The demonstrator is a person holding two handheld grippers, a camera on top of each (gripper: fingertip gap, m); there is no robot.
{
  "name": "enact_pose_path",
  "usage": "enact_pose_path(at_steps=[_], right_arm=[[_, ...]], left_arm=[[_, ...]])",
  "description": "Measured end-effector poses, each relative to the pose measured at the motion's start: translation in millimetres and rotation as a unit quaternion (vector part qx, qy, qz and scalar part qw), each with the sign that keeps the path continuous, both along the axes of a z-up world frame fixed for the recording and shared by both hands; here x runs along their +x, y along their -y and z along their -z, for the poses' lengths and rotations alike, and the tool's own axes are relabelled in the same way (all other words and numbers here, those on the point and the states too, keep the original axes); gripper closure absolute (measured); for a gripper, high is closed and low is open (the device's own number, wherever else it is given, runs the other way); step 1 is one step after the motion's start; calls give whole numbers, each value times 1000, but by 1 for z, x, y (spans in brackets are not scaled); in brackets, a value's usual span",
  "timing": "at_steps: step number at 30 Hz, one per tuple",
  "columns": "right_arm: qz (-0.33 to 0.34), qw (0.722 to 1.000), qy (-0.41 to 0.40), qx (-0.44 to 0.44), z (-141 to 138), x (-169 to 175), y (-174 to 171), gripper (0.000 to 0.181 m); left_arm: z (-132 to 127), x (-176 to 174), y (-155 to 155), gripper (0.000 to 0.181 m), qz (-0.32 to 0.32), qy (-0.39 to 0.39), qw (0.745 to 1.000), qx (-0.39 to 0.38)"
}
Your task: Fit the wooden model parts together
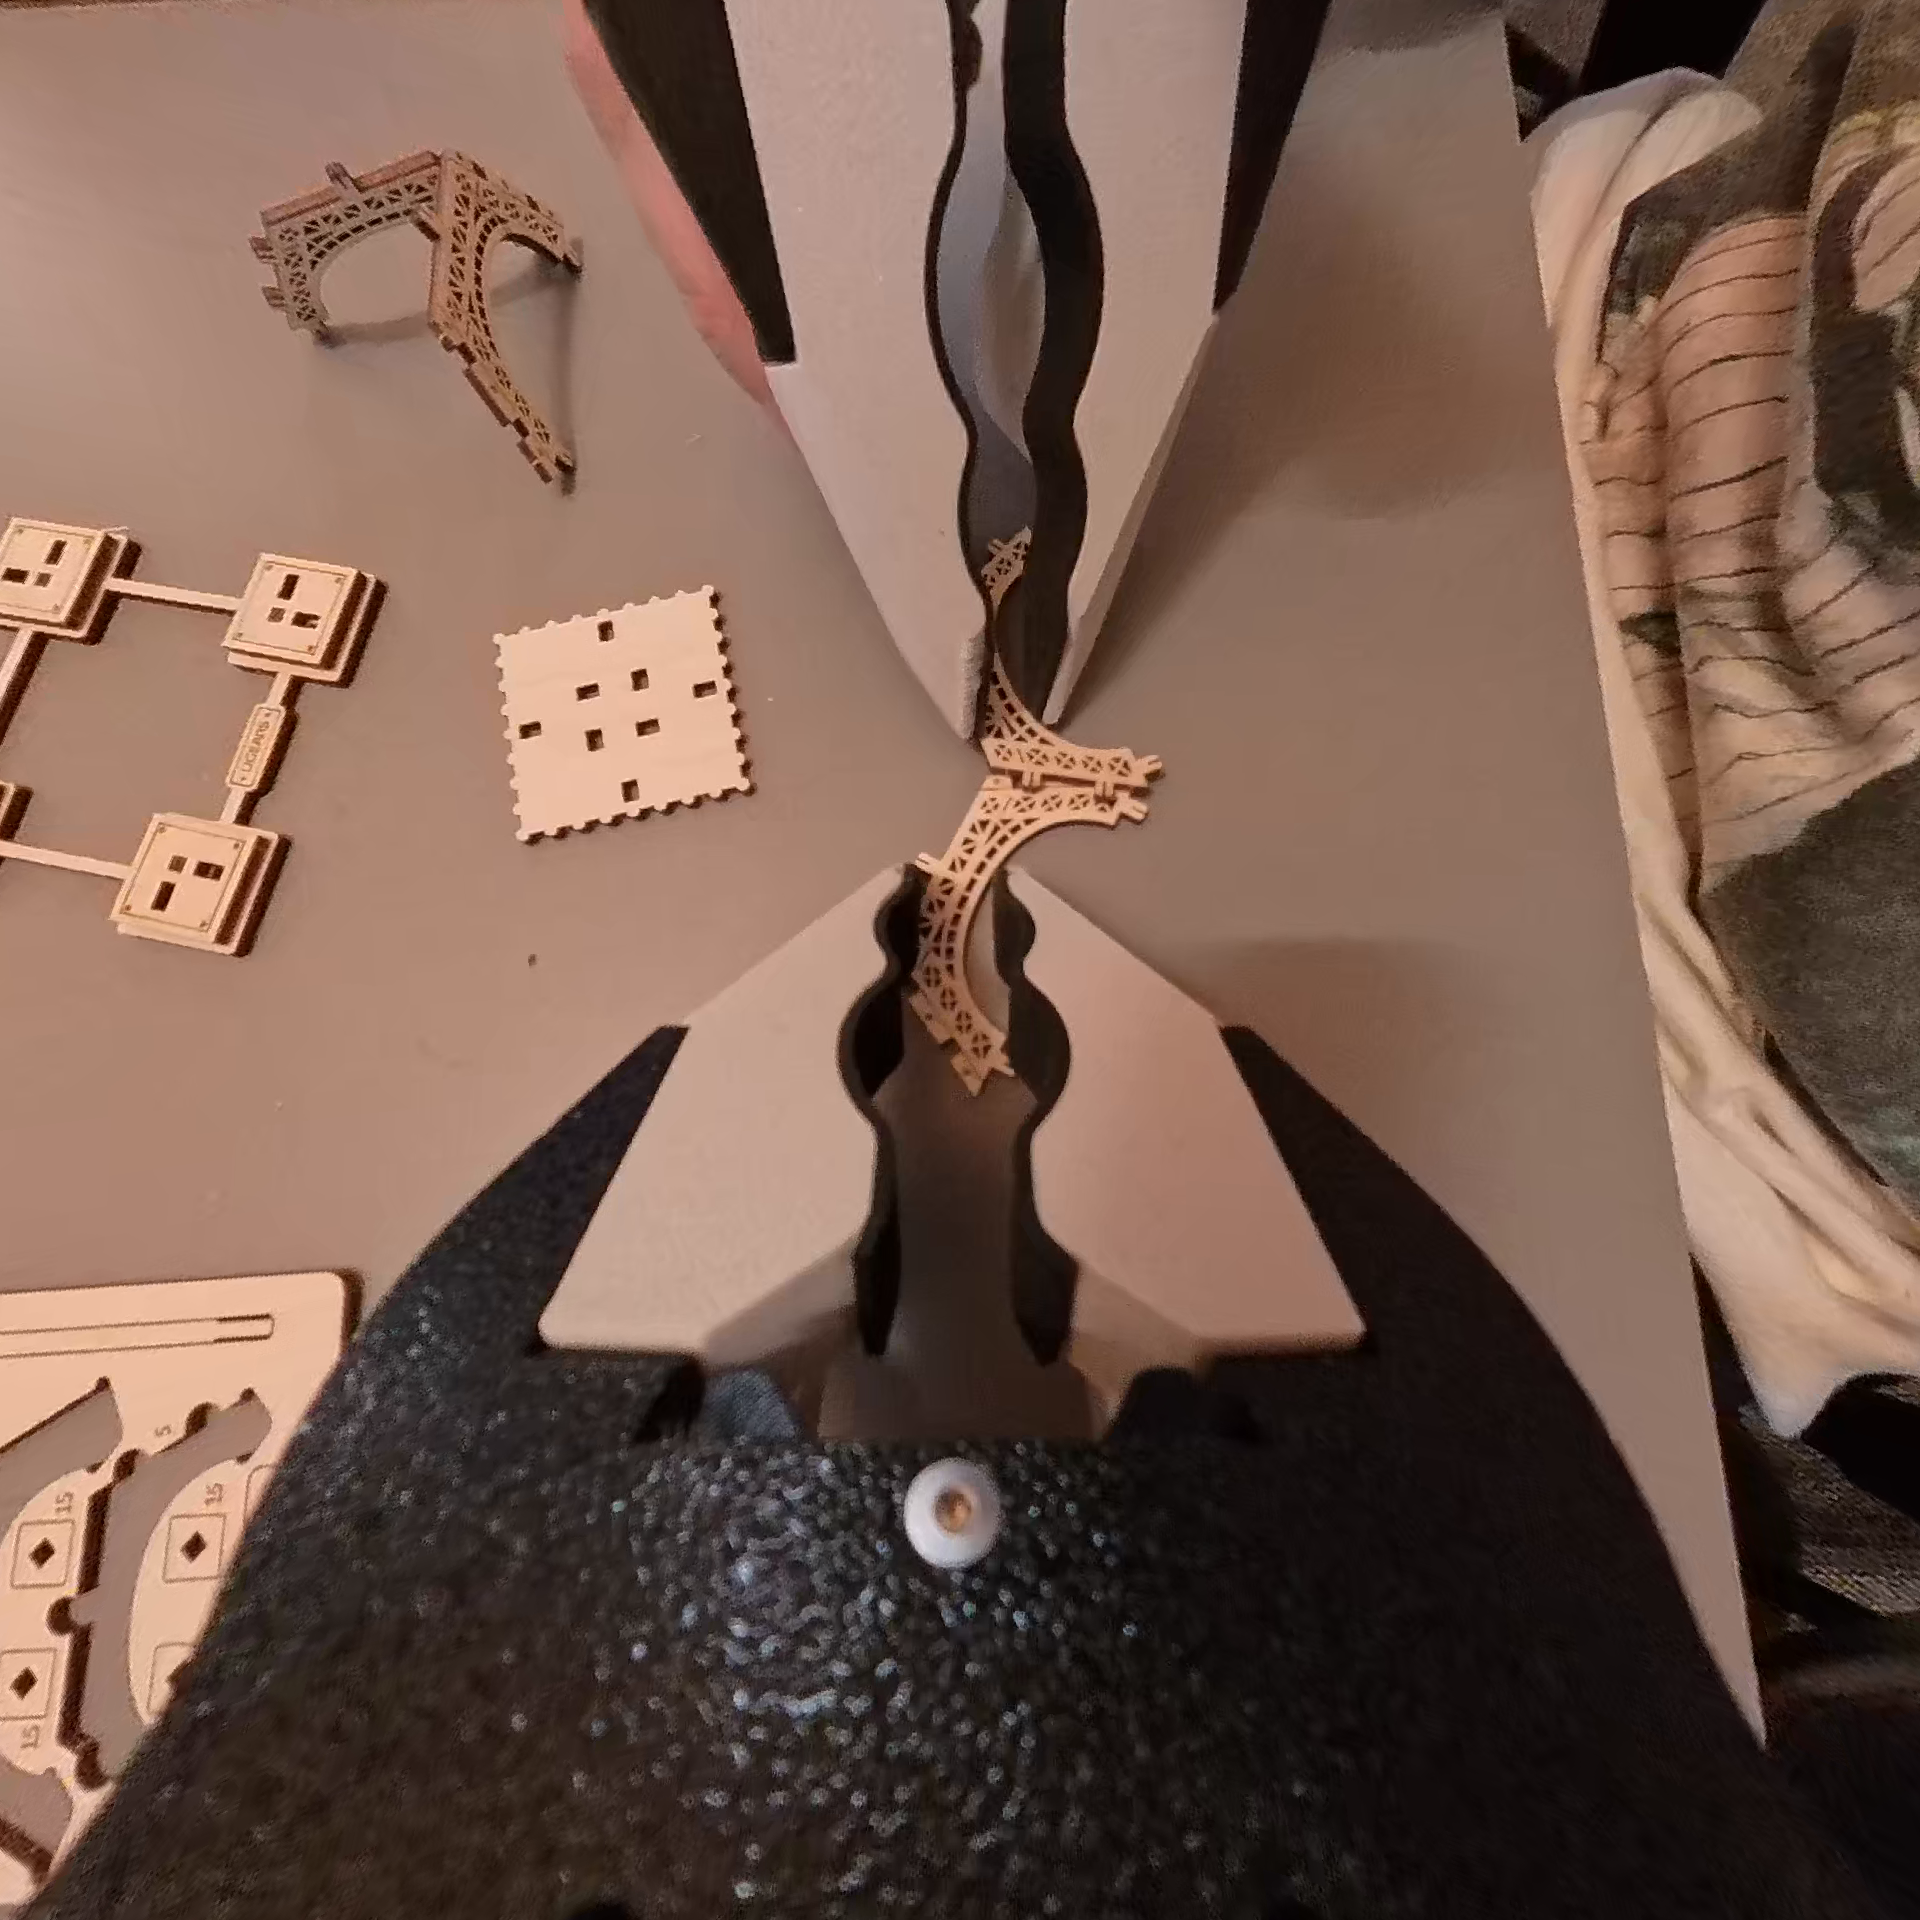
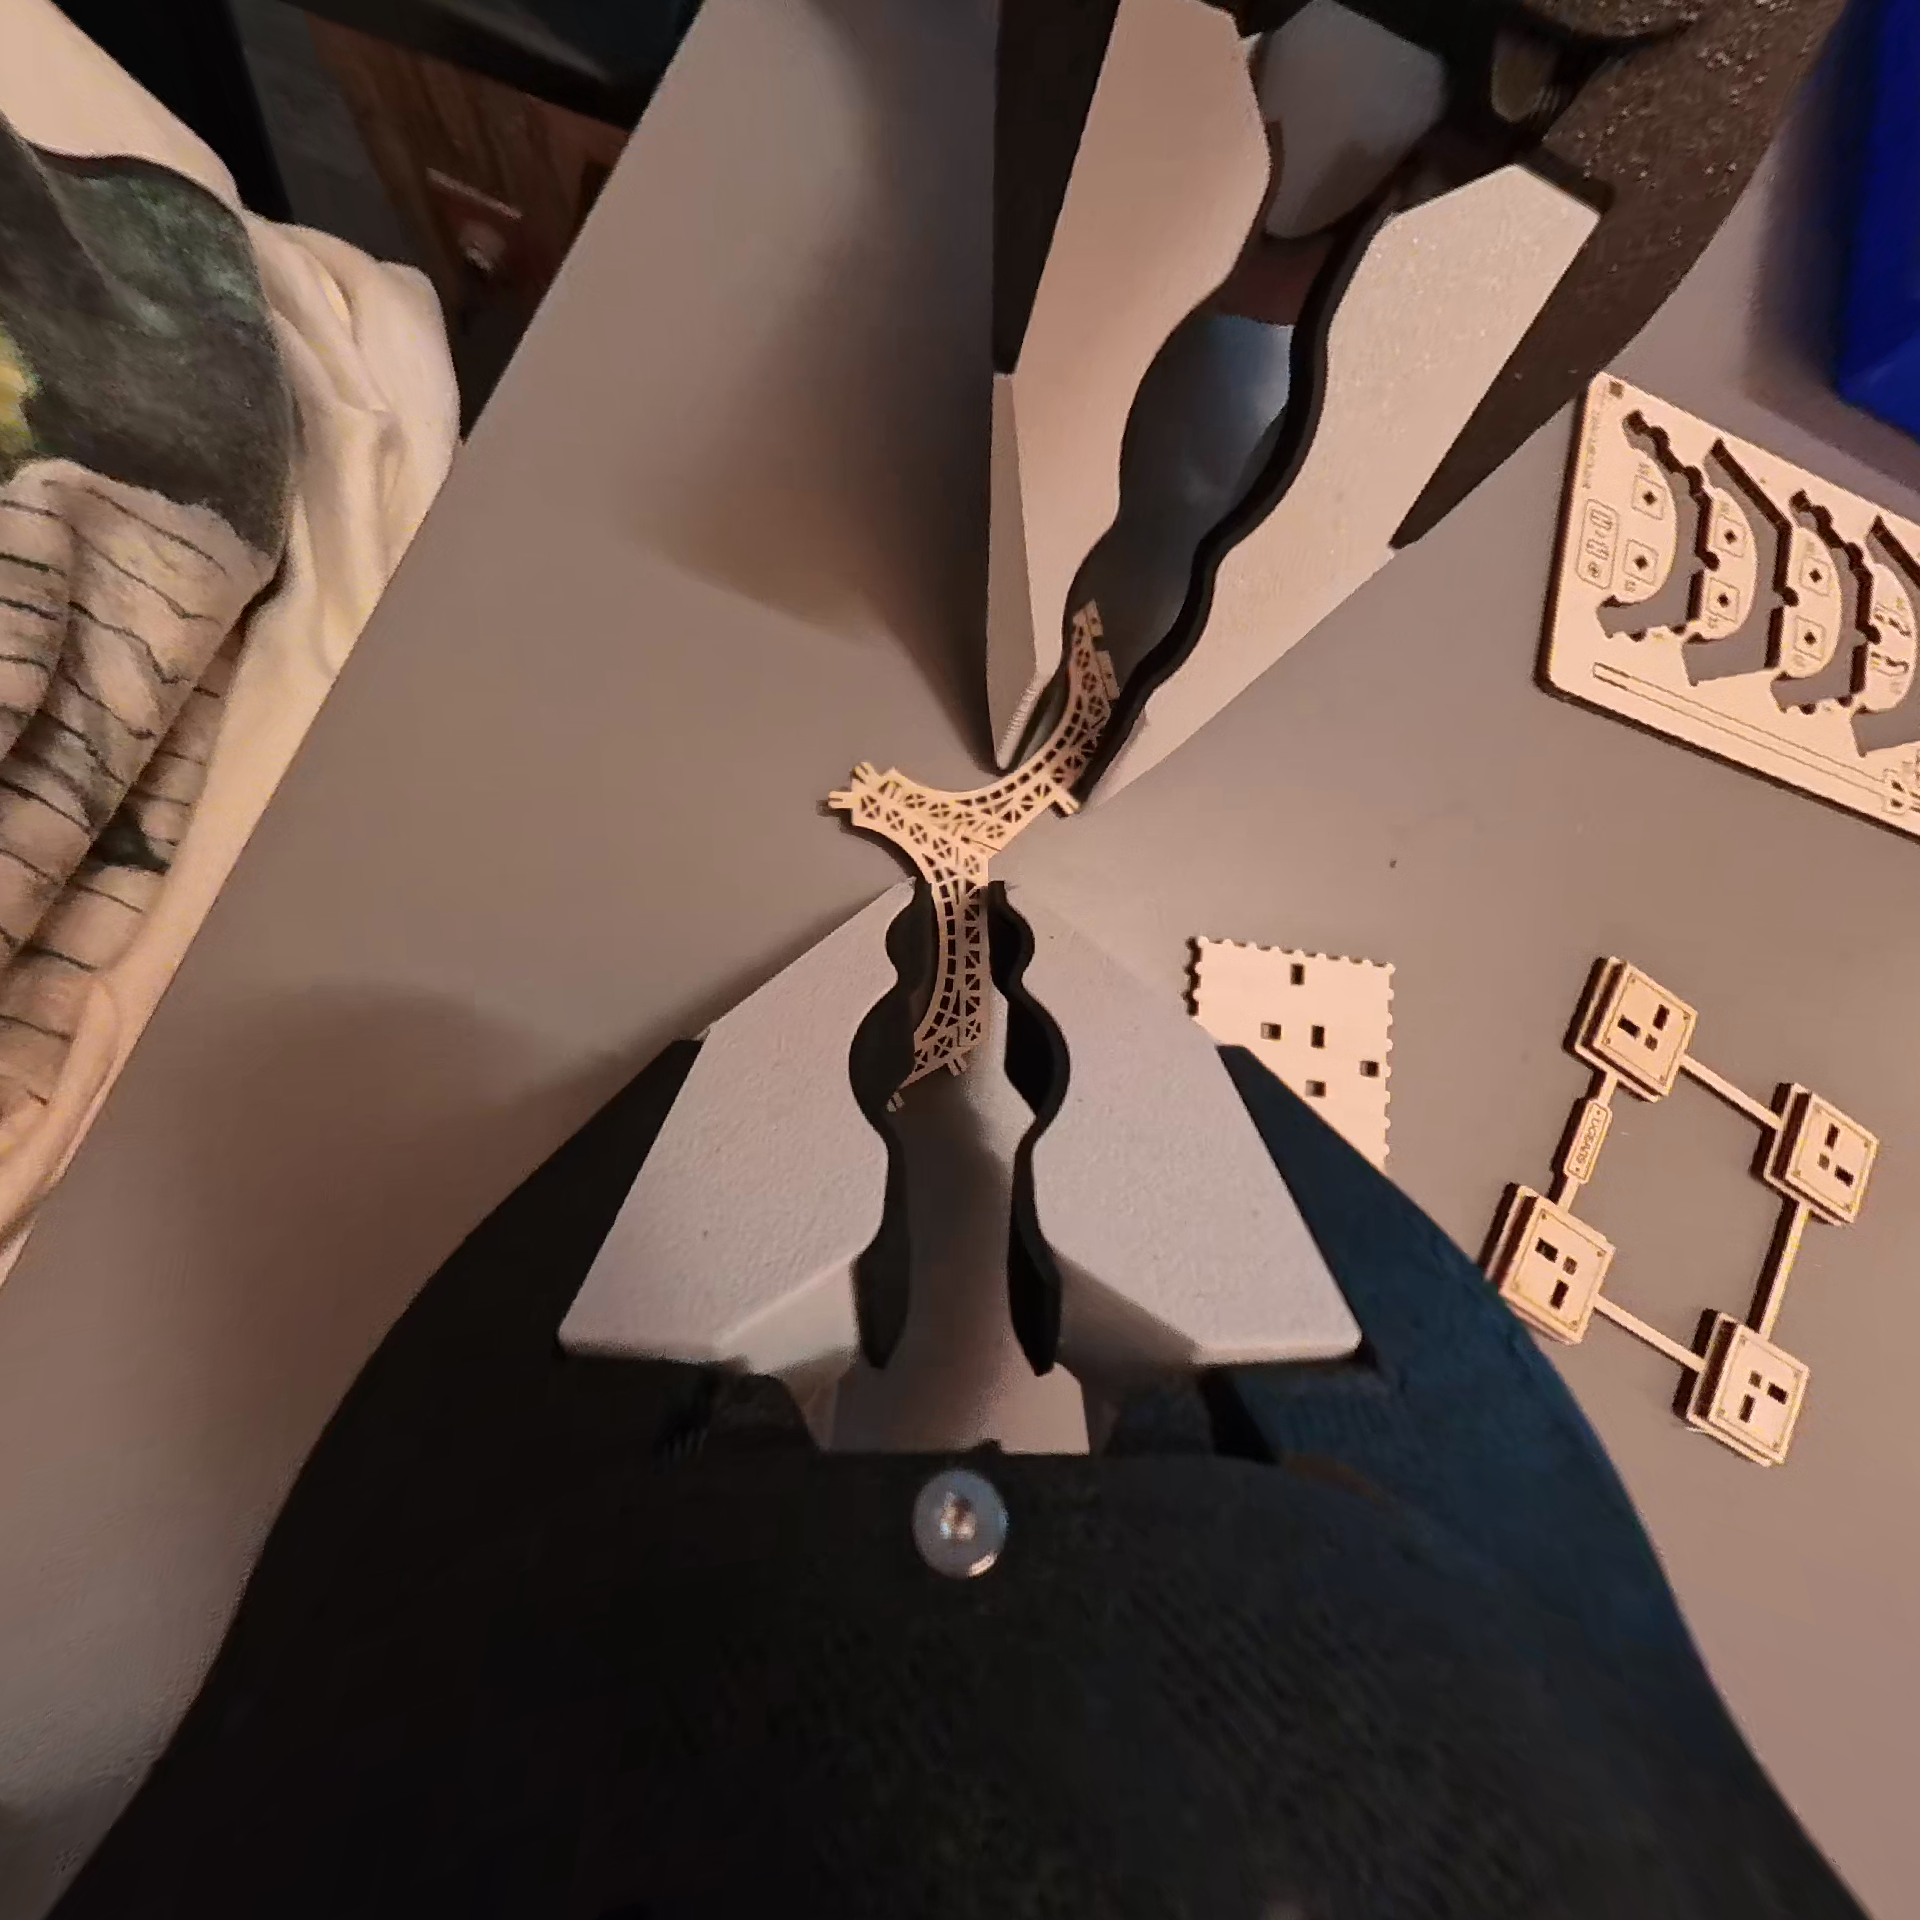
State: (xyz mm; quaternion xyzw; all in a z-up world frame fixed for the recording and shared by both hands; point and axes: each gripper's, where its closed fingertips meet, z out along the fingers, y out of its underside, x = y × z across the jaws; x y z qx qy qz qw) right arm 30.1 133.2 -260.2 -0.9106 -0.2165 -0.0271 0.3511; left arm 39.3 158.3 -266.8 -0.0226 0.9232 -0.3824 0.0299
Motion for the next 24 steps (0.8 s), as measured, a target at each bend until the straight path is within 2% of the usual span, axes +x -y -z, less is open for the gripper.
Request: enact_pose_path(at_steps=[7,11,24], right_arm=[[-71,997,-8,-17,-1,0,0,173],[-74,997,-16,-15,-6,5,1,173],[-85,996,-29,-25,6,0,10,173]], left_arm=[[0,1,0,171,7,7,1000,-5],[1,1,1,172,8,7,1000,-13],[2,2,2,172,6,7,1000,-16]])
